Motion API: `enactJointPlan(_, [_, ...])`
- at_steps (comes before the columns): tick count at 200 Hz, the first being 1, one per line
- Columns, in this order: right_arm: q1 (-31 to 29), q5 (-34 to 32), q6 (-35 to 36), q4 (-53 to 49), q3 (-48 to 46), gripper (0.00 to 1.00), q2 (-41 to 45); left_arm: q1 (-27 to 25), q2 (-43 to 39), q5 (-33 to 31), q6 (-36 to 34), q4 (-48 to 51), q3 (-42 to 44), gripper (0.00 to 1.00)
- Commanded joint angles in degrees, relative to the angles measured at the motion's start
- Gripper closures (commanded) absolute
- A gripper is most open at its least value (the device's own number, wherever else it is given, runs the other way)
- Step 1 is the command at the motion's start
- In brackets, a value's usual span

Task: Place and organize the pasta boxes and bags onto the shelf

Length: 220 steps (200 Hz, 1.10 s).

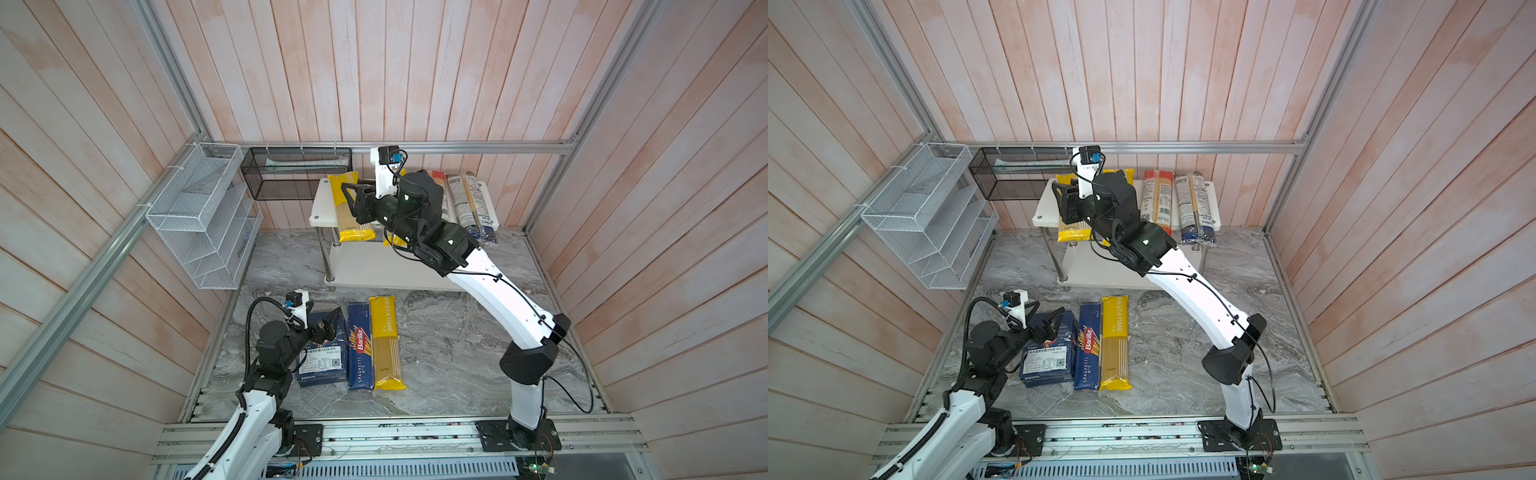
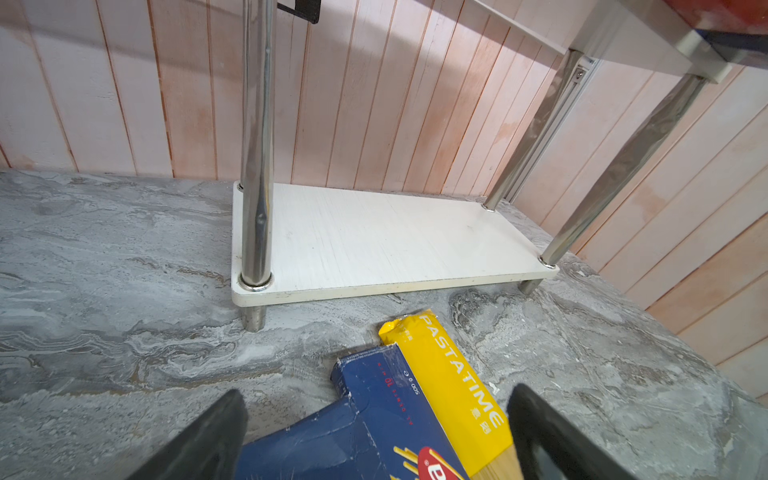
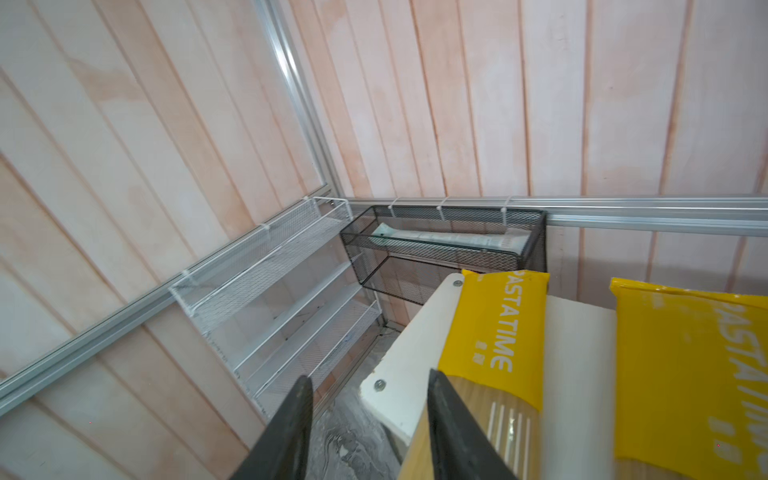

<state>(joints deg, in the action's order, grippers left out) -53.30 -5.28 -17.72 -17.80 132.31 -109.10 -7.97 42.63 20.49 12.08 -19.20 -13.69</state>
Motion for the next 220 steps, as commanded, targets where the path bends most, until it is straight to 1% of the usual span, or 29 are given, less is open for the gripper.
enactJointPlan(1, [-0.77, 6.51, 3.06, -4.07, -6.77, 0.56, 4.14, 0.21, -0.19, -0.58, 0.07, -0.04, 0.48, 0.0])
enactJointPlan(13, [-1.47, 8.21, 4.33, -4.17, -11.86, 0.56, 6.73, 0.23, -0.34, -0.57, 0.1, -0.05, 0.59, 0.0])
enactJointPlan(53, [-4.03, 8.35, 10.3, -3.63, -24.26, 0.56, 13.67, 0.23, -0.36, -0.58, 0.16, -0.05, 0.52, 0.0])
enactJointPlan(84, [-4.25, 8.81, 12.41, 0.6, -34.74, 0.56, 19.66, 0.23, 0.39, -0.42, 0.12, -0.11, 0.25, 0.0])
enactJointPlan(113, [-4.25, 10.49, 14.12, 4.95, -41.41, 0.56, 22.85, 0.18, 0.87, -0.69, 0.14, -0.05, 0.11, 0.0])
enactJointPlan(137, [-4.26, 10.03, 16.04, 7.2, -44.28, 0.56, 23.67, 0.19, 0.98, -0.36, 0.06, -0.05, -0.06, 0.0])
enactJointPlan(168, [-4.2, 9.57, 17.92, 9.39, -45.53, 0.56, 23.77, 0.22, 0.65, -0.24, -0.03, -0.13, 0.15, 0.0])
enactJointPlan(220, [-4.17, 9.35, 19.12, 9.34, -42.76, 0.56, 21.6, 0.23, 0.53, 0.0, -0.12, -0.31, 0.27, 0.0])
